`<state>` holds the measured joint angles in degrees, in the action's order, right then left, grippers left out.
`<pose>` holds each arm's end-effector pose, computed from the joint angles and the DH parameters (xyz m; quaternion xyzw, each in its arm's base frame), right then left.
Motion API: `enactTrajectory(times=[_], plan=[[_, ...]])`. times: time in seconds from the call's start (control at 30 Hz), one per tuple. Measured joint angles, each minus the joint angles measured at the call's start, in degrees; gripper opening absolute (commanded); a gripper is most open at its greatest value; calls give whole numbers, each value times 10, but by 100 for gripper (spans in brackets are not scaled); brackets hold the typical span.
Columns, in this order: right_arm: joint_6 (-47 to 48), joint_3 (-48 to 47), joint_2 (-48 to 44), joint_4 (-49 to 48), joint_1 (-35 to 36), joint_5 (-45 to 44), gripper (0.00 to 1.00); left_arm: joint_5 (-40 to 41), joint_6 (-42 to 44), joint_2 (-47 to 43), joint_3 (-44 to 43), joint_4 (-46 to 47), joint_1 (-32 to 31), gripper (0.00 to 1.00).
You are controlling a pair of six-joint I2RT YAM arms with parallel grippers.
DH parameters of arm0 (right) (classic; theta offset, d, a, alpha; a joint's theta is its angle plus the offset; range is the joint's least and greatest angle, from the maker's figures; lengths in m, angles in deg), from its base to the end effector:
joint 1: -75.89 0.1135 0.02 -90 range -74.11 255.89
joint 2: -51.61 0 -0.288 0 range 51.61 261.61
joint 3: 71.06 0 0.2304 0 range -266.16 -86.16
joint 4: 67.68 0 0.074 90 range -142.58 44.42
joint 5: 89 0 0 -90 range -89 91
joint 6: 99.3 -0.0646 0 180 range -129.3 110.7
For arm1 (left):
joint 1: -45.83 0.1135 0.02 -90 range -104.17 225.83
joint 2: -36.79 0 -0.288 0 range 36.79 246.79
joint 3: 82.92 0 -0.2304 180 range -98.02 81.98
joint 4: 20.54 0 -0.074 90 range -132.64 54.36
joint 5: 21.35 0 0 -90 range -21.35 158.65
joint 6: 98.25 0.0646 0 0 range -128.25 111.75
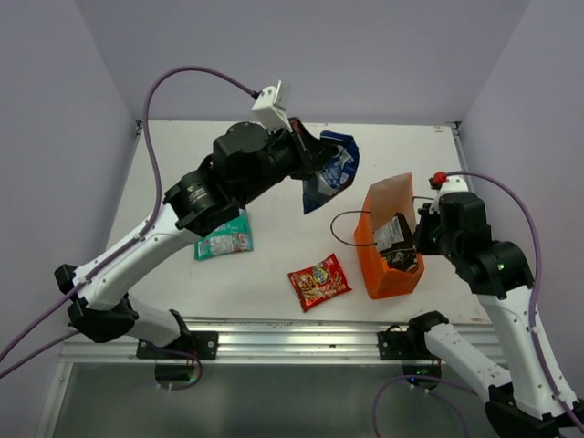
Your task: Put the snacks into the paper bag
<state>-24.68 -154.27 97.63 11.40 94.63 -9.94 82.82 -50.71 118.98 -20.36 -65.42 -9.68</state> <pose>0.1042 0.0224 0.3682 0.0122 0.9097 0.0358 0.4134 0.1850 -0.2414 0.5089 0.0071 0.7623 -0.4213 0.4913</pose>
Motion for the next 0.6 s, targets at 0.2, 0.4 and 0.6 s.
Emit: enactTrajectory(times=[0.2, 0.4, 0.6], plan=[[0, 0, -7, -1, 0, 0, 0, -155, -37, 47, 63, 216, -13, 0], [0, 0, -12, 0, 0, 0, 0, -281, -85, 160, 118, 358, -24, 0], [0, 0, -14, 2, 0, 0, 0, -347, -129, 188, 141, 473, -27, 0]])
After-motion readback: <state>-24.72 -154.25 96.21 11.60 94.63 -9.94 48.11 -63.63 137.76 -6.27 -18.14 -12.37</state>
